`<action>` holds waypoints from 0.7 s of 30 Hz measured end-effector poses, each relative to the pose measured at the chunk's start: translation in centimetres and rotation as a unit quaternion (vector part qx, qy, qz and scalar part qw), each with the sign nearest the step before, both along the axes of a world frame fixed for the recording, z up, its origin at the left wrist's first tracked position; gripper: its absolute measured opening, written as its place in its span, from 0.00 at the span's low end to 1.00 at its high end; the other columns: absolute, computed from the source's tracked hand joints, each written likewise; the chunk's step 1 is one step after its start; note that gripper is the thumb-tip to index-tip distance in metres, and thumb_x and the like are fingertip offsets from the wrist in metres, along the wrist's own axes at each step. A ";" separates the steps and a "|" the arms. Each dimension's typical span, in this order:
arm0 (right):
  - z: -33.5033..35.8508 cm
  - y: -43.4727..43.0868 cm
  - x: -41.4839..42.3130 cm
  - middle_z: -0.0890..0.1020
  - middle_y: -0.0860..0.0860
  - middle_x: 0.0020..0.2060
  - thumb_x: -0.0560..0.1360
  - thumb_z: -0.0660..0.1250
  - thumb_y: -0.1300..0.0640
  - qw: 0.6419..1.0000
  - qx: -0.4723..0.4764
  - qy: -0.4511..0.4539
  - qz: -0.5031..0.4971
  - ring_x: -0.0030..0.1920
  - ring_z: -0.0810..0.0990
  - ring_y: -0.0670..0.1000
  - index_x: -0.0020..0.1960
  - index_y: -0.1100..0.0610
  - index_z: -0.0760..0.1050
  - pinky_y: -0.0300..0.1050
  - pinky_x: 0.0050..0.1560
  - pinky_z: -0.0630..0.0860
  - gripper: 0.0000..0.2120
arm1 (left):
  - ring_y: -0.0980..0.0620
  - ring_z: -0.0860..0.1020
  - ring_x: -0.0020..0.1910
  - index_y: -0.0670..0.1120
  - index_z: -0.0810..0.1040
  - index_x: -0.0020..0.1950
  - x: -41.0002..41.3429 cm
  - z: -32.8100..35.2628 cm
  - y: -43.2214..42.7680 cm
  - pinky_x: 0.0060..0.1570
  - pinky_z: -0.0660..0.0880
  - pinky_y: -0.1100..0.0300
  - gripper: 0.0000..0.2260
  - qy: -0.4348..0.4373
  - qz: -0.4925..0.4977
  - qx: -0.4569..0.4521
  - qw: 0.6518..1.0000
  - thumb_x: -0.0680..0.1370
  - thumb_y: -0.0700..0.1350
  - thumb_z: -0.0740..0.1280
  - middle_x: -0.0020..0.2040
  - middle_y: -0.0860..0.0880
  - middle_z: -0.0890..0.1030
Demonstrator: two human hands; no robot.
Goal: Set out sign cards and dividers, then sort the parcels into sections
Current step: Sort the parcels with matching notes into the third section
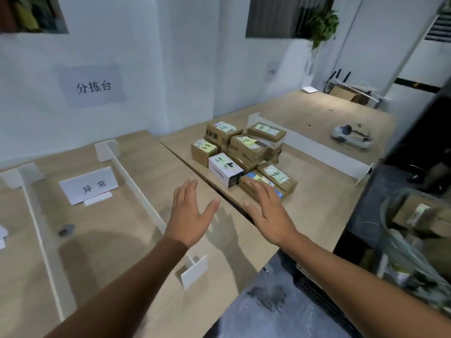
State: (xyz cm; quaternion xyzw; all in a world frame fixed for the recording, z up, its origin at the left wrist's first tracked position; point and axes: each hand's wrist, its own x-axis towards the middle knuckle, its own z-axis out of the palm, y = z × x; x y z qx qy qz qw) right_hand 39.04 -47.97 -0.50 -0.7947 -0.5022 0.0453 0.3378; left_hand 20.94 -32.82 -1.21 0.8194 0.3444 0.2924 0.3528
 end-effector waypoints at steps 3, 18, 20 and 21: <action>-0.4 -3.0 5.1 0.59 0.48 0.79 0.83 0.55 0.38 1.000 -0.012 0.005 -0.016 0.79 0.57 0.50 0.82 0.42 0.54 0.53 0.78 0.58 0.30 | 0.50 0.54 0.81 0.47 0.58 0.82 5.8 -0.1 -1.9 0.78 0.55 0.53 0.42 0.006 -0.025 0.008 1.000 0.75 0.72 0.59 0.81 0.47 0.60; -5.1 -1.0 30.9 0.63 0.51 0.77 0.83 0.60 0.45 0.995 -0.085 0.027 -0.035 0.77 0.61 0.51 0.81 0.49 0.58 0.50 0.77 0.60 0.29 | 0.44 0.61 0.78 0.43 0.60 0.81 35.5 -6.2 0.3 0.75 0.65 0.46 0.36 0.025 -0.062 -0.080 0.995 0.80 0.60 0.67 0.78 0.41 0.64; -5.2 -0.2 34.5 0.62 0.50 0.77 0.83 0.59 0.43 0.994 -0.095 0.032 -0.037 0.78 0.60 0.50 0.81 0.47 0.57 0.48 0.77 0.59 0.29 | 0.45 0.60 0.78 0.44 0.59 0.81 38.4 -6.9 0.8 0.76 0.62 0.45 0.37 0.049 -0.056 -0.088 0.993 0.80 0.62 0.66 0.79 0.43 0.63; -5.3 0.2 36.2 0.61 0.50 0.78 0.83 0.59 0.42 0.994 -0.098 0.043 -0.037 0.78 0.60 0.50 0.81 0.46 0.57 0.48 0.77 0.59 0.29 | 0.45 0.59 0.79 0.44 0.58 0.81 39.7 -7.4 1.1 0.76 0.61 0.46 0.37 0.060 -0.048 -0.099 0.992 0.80 0.63 0.65 0.80 0.43 0.62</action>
